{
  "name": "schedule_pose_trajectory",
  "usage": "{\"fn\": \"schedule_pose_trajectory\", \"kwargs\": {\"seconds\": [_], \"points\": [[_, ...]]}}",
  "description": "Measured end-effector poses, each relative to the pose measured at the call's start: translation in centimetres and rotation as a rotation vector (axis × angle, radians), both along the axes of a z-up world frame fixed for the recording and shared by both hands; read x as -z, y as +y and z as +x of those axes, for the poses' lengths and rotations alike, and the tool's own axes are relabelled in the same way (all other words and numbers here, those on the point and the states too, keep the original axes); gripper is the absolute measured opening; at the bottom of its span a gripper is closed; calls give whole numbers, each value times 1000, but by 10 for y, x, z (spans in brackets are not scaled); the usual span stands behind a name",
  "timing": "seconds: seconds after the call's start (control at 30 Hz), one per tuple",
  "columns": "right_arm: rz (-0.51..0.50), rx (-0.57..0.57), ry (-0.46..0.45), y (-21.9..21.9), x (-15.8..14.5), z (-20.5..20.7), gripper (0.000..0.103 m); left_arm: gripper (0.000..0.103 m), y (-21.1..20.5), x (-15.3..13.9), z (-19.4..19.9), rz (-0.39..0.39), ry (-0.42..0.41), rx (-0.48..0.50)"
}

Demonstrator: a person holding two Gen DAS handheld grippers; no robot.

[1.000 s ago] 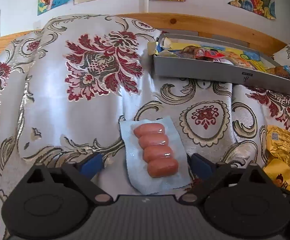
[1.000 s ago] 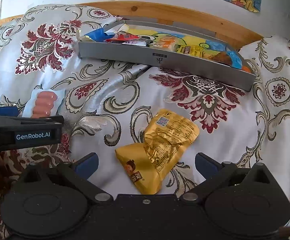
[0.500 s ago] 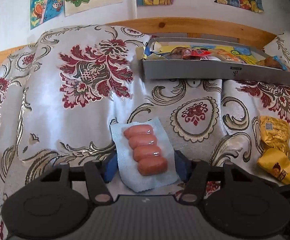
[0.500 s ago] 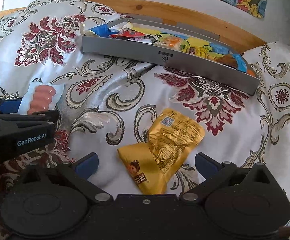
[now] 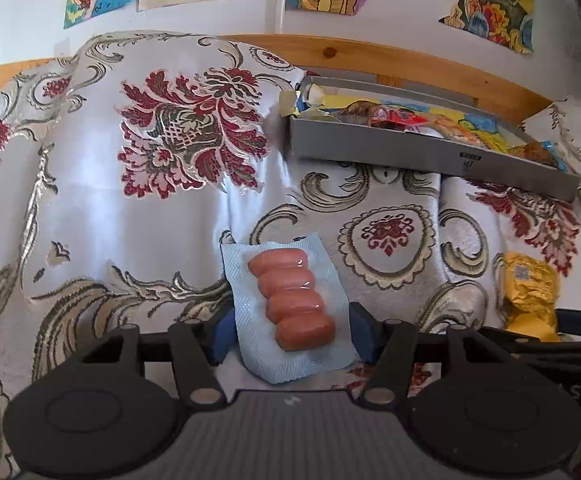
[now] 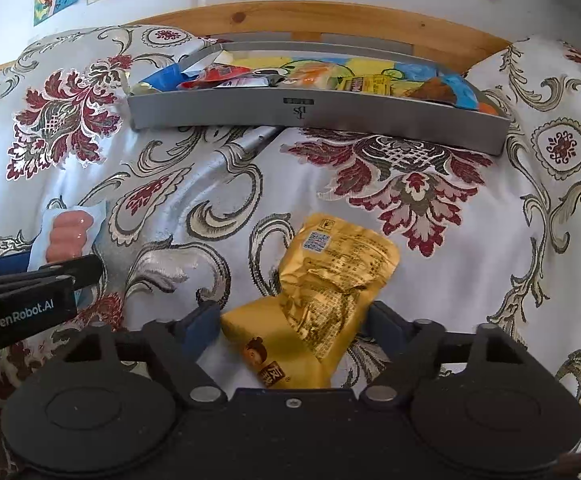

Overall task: Organize snacks
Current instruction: 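Grasp the sausage pack with the left tool while the right tool grasps the gold sweets bag, then carry the sausage pack into the tray with the left tool while the right tool carries the sweets bag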

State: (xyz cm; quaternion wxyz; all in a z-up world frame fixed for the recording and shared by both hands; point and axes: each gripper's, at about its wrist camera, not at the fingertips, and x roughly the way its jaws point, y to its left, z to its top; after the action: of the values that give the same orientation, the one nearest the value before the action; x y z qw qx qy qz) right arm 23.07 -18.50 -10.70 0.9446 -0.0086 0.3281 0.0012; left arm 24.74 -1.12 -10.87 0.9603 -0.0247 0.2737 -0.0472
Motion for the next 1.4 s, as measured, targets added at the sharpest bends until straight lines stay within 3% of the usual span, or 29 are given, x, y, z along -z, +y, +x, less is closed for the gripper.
{"fn": "schedule_pose_trajectory", "kwargs": {"seconds": [0.17,0.43,1.0,1.4], "points": [[-10,-22,2,3,0,-1,73,62,4,1,-3,-68,23,37],[-2,-81,6,11,-3,-8,66,60,2,-1,-12,-81,49,55],[-21,-86,2,13,-2,-9,66,60,2,1,-9,-75,48,49],[-17,-82,-15,12,-3,-12,65,56,6,0,-12,-136,33,48]]}}
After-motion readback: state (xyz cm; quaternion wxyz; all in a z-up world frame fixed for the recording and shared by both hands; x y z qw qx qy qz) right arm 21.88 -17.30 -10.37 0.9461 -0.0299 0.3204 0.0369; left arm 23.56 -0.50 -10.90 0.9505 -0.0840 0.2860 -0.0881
